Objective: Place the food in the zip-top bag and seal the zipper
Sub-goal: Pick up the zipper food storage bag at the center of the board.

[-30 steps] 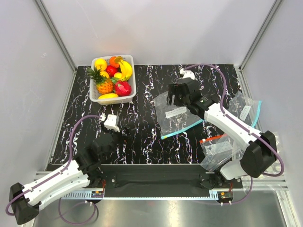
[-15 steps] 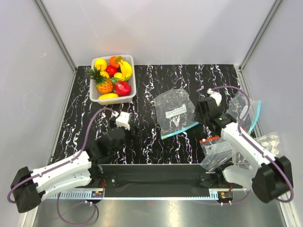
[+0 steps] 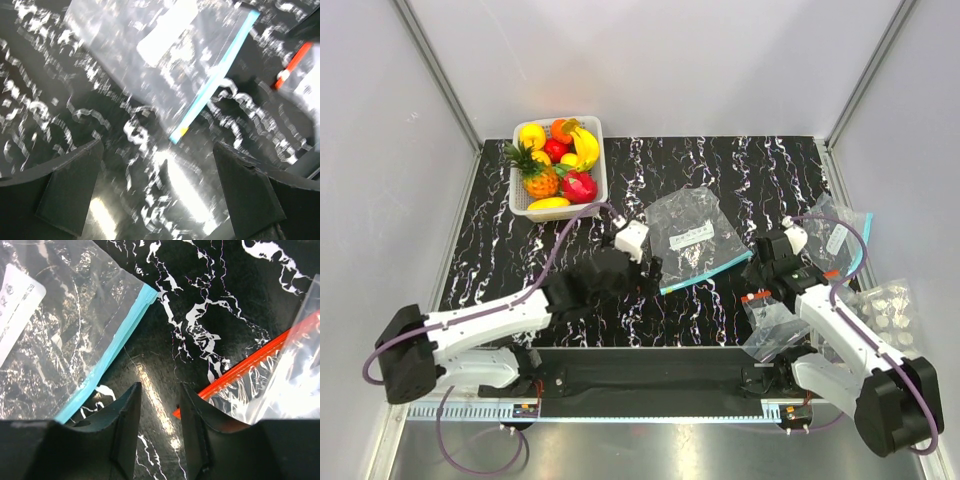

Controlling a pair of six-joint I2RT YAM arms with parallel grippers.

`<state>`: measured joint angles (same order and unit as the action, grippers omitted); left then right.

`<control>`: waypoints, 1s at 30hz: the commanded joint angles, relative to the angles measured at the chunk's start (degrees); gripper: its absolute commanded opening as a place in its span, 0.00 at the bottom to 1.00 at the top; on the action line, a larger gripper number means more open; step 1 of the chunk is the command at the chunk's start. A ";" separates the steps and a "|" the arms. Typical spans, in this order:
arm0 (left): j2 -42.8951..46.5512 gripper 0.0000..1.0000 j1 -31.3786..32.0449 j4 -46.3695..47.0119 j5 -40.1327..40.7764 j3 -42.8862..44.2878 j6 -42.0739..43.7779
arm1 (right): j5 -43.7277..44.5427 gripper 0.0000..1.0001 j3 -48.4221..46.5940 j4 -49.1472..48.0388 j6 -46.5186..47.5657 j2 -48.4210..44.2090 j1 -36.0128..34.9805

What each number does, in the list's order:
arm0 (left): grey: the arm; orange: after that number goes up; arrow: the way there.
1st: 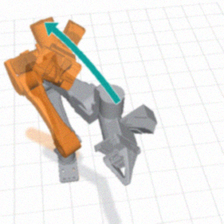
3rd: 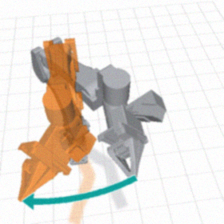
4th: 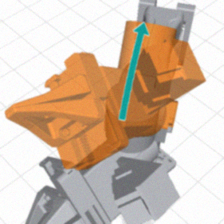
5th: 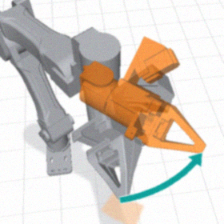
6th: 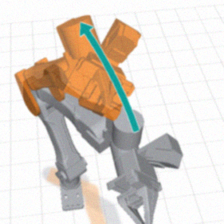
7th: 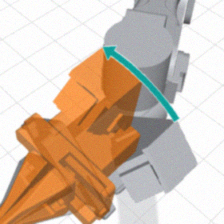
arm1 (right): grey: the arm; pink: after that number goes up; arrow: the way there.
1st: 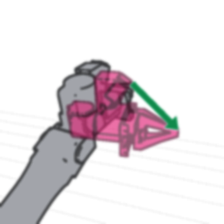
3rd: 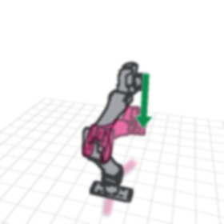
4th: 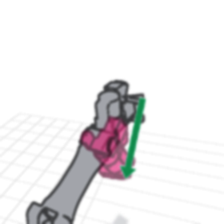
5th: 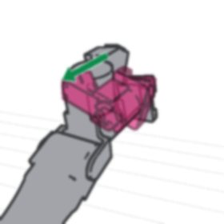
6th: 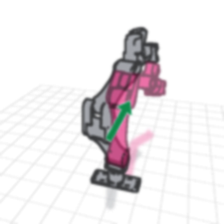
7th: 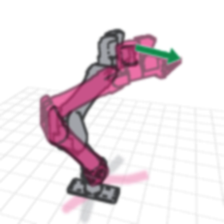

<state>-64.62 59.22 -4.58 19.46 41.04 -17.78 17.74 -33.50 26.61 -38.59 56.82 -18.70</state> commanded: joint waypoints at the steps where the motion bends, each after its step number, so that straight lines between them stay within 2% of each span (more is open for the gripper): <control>1: -6.73 0.98 0.19 -0.16 -3.20 7.11 0.11 | -0.77 0.42 1.23 -6.21 -4.56 1.98 0.86; 6: -15.51 0.98 0.10 -0.87 -5.40 14.58 -0.15 | -0.08 0.52 1.24 -8.94 -6.58 2.34 1.65; 10: -19.31 0.98 0.10 -1.48 -5.93 18.02 0.47 | -0.86 0.65 0.80 -10.79 -9.04 2.50 2.09; 14: -19.58 0.98 0.10 -1.22 -4.79 17.59 1.08 | -1.04 0.66 1.24 -12.98 -14.12 5.05 2.26; 20: -19.49 0.99 0.10 1.50 -4.00 14.07 1.08 | -1.13 0.63 5.19 -22.56 -20.46 6.99 2.09; 25: -18.62 0.98 0.10 2.64 -3.20 12.32 0.47 | -0.60 0.57 2.92 -24.24 -20.48 12.16 2.18; 30: -16.07 0.98 0.02 4.05 -3.21 9.77 0.55 | -0.86 0.56 1.86 -28.36 -20.65 16.74 2.18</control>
<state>-83.68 59.24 -4.58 15.20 51.42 -17.54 16.32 -29.02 3.49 -57.52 71.81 -16.82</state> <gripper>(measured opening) 0.980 0.558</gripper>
